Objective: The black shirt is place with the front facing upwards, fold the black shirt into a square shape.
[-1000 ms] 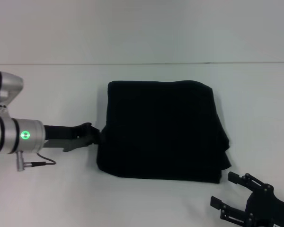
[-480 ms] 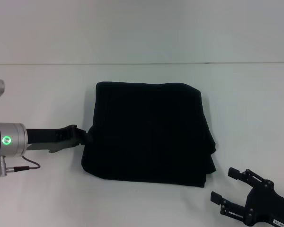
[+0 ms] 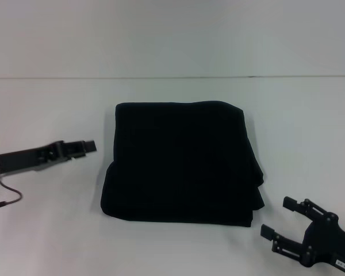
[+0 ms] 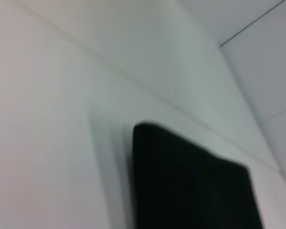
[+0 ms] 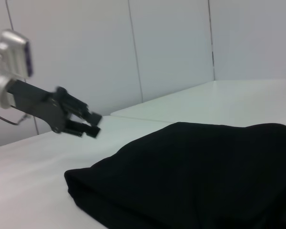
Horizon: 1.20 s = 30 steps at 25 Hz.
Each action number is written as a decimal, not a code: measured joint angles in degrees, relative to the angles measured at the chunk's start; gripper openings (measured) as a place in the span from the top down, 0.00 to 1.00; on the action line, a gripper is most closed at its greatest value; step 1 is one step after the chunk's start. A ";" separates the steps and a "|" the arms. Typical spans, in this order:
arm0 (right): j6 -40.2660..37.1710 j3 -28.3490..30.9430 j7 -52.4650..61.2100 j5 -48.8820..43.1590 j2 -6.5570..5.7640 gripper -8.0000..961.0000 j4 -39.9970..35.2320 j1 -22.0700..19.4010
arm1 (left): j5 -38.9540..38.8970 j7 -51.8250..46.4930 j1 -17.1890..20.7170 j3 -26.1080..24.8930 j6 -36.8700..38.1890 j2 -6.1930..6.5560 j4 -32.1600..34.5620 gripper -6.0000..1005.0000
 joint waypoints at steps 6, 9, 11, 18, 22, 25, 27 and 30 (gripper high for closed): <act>-0.35 1.77 -0.27 0.00 -0.03 0.07 -0.09 -0.02 | -5.10 26.08 5.17 -4.19 13.81 -1.01 5.24 0.53; -0.64 1.94 -0.81 0.00 -0.03 0.07 -0.09 -0.09 | -6.02 41.93 8.63 -4.07 19.76 -2.80 7.62 0.46; -0.74 1.95 -1.18 -0.08 -0.03 0.07 -0.09 -0.32 | -6.12 50.79 11.18 -3.81 22.22 -3.88 8.14 0.41; -1.05 1.04 -1.63 -0.46 -0.03 0.07 0.30 -1.38 | -3.72 61.08 16.24 -3.56 20.95 -5.28 6.74 0.10; -0.30 0.65 -1.64 -0.53 -0.03 0.07 0.41 -1.66 | -2.67 61.41 16.36 -3.74 18.00 -5.42 5.33 0.07; -0.12 0.46 -1.70 -0.54 -0.03 0.07 0.43 -1.68 | -2.38 60.99 15.96 -3.86 17.09 -5.46 5.06 0.06; -0.12 0.45 -1.73 -0.54 -0.03 0.07 0.44 -1.68 | -2.42 60.96 15.80 -3.87 17.07 -5.47 5.05 0.06; -0.12 0.45 -1.74 -0.54 -0.03 0.07 0.44 -1.65 | -2.55 60.97 15.77 -3.95 17.07 -5.49 4.88 0.06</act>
